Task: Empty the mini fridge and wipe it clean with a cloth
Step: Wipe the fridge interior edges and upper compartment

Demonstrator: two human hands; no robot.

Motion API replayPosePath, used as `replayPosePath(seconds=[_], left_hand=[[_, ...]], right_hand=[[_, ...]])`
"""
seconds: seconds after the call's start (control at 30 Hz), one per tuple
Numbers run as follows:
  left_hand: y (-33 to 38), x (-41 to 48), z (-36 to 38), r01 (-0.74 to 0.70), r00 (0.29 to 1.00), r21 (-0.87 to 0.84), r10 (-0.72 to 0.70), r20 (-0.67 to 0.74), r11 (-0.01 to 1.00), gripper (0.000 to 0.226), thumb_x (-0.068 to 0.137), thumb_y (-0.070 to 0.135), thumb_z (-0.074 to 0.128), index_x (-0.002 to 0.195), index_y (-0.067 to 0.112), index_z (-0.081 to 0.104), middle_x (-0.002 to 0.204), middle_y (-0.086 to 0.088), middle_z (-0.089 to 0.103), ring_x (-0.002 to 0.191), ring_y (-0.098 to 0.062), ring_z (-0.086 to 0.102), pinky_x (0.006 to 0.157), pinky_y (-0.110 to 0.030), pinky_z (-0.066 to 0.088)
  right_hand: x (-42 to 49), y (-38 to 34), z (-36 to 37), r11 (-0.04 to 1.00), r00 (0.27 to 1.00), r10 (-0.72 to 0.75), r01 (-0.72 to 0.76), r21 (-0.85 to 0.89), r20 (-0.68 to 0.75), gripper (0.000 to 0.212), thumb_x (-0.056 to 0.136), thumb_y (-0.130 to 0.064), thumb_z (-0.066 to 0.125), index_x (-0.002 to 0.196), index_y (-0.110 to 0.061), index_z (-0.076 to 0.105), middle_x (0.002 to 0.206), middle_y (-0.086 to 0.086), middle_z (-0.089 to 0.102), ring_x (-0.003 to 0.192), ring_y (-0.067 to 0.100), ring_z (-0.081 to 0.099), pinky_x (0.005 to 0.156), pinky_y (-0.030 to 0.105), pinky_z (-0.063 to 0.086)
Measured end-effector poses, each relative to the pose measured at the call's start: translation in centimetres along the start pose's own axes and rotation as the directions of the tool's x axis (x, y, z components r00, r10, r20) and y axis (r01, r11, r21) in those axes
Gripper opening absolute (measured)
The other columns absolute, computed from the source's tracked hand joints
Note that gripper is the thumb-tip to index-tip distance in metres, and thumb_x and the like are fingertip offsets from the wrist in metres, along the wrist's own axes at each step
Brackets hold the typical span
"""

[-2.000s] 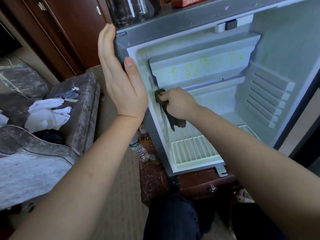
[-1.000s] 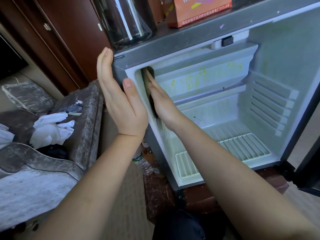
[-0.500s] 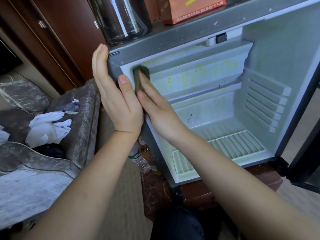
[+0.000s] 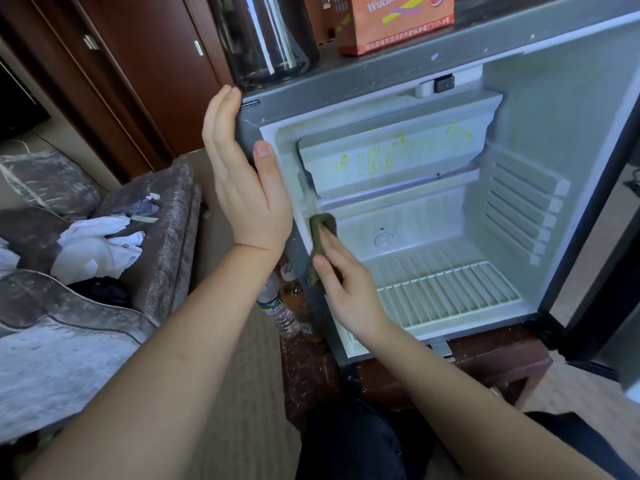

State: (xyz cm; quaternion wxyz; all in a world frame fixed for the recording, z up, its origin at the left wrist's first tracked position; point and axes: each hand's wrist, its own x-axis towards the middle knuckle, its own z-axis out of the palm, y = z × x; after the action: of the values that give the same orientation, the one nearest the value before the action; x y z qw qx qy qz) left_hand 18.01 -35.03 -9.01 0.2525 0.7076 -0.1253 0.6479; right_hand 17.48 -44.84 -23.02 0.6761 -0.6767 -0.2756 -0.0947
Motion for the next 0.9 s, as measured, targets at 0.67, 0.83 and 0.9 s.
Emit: replayPosePath(seconds=[0.67, 0.83, 0.9], left_hand=[[1.6, 2.3, -3.7, 0.139, 0.96, 0.014, -0.138, 0.242, 0.99, 0.036, 0.092, 0.001, 0.039, 0.125, 0.003, 0.053, 0.13, -0.012, 0.054, 0.125, -0.011, 0.045, 0.104, -0.01, 0.029], [1.5, 2.4, -3.9, 0.14, 0.953, 0.017, -0.14, 0.268, 0.99, 0.038, 0.091, 0.001, 0.039, 0.127, 0.003, 0.051, 0.133, -0.011, 0.052, 0.125, -0.008, 0.043, 0.102, -0.006, 0.026], [1.6, 2.3, -4.0, 0.151, 0.947, 0.017, -0.149, 0.284, 0.988, 0.039, 0.091, 0.0, 0.04, 0.128, 0.004, 0.051, 0.134, -0.01, 0.052, 0.126, -0.007, 0.043, 0.101, -0.005, 0.026]], right_hand=[[0.4, -2.4, -0.1, 0.992, 0.976, 0.082, -0.1, -0.079, -0.203, 0.035, 0.067, -0.039, 0.079, 0.075, -0.039, 0.045, 0.076, 0.005, 0.061, 0.071, 0.028, 0.063, 0.067, 0.04, 0.05], [-2.1, 0.1, -0.8, 0.947, 0.983, 0.147, -0.172, -0.27, -0.111, 0.046, 0.071, -0.022, 0.085, 0.073, -0.029, 0.039, 0.077, -0.002, 0.054, 0.077, 0.02, 0.057, 0.069, 0.029, 0.043], [-0.7, -2.1, -0.9, 0.95, 0.99, 0.087, -0.117, -0.288, -0.115, 0.042, 0.069, -0.021, 0.085, 0.076, -0.022, 0.044, 0.078, -0.002, 0.055, 0.078, 0.019, 0.056, 0.068, 0.025, 0.039]])
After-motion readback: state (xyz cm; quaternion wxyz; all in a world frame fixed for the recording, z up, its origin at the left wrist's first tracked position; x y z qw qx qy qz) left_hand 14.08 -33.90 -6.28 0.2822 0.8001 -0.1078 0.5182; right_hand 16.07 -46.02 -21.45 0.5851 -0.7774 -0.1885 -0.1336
